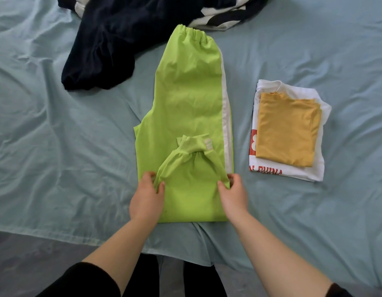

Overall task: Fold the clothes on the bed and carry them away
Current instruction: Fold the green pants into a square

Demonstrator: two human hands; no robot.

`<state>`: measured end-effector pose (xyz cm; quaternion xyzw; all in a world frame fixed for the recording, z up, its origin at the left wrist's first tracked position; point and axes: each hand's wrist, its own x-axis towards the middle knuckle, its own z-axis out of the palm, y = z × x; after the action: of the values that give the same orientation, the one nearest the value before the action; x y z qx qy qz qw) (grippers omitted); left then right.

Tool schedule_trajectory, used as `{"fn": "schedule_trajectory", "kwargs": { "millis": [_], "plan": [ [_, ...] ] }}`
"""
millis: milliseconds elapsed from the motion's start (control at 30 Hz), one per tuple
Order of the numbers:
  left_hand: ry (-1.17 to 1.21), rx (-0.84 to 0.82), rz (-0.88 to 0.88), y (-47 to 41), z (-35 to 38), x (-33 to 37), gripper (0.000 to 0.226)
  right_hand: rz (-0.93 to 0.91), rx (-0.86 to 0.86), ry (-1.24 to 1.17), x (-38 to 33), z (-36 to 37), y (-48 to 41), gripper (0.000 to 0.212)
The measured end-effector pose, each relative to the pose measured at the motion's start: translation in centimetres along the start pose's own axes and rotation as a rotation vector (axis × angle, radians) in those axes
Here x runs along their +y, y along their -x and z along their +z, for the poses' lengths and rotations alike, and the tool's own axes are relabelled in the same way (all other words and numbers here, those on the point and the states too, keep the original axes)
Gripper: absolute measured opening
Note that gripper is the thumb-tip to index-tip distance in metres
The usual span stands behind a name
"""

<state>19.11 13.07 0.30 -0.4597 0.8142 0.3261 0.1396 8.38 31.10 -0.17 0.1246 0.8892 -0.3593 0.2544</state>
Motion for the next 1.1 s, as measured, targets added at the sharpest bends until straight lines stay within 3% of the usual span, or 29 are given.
{"fn": "schedule_trajectory", "kwargs": {
  "millis": [100,167,267,367,500,567,733,933,1100],
  "plan": [
    [-0.165,0.147,0.329,0.9,1.1,3.2,0.073,-0.596,0.199,0.408,-1.7,0.3,0.3,0.052],
    [-0.325,0.081,0.544,0.5,2.2,5.4,0.090,-0.809,0.010,0.648,-2.8,0.7,-0.5,0.064],
    [-0.493,-0.136,0.525,-2.8,3.3,7.8,0.118,-0.626,-0.366,0.857,-4.4,0.8,-4.1,0.054],
    [-0.449,-0.379,0.329,-5.5,4.0,9.2,0.145,-0.470,-0.532,0.781,-6.9,0.4,-7.3,0.043],
    [-0.503,-0.486,0.240,-6.2,5.1,9.8,0.153,-0.284,-0.279,0.171,-11.2,-1.1,-11.2,0.015],
    [-0.525,-0.506,0.195,-6.6,5.6,10.0,0.155,-0.219,-0.170,0.022,-13.3,-1.9,-14.1,0.020],
    [-0.563,-0.523,0.104,-7.4,6.7,10.5,0.157,0.058,-0.307,-0.345,-19.2,-1.6,-19.8,0.056],
    [-0.549,-0.484,0.097,-8.0,7.9,9.9,0.159,0.268,-0.420,-0.724,-24.5,0.2,-24.0,0.048],
    [-0.556,-0.453,0.123,-7.9,8.2,9.5,0.159,0.280,-0.437,-0.820,-23.7,1.5,-24.6,0.033]
  ]
}}
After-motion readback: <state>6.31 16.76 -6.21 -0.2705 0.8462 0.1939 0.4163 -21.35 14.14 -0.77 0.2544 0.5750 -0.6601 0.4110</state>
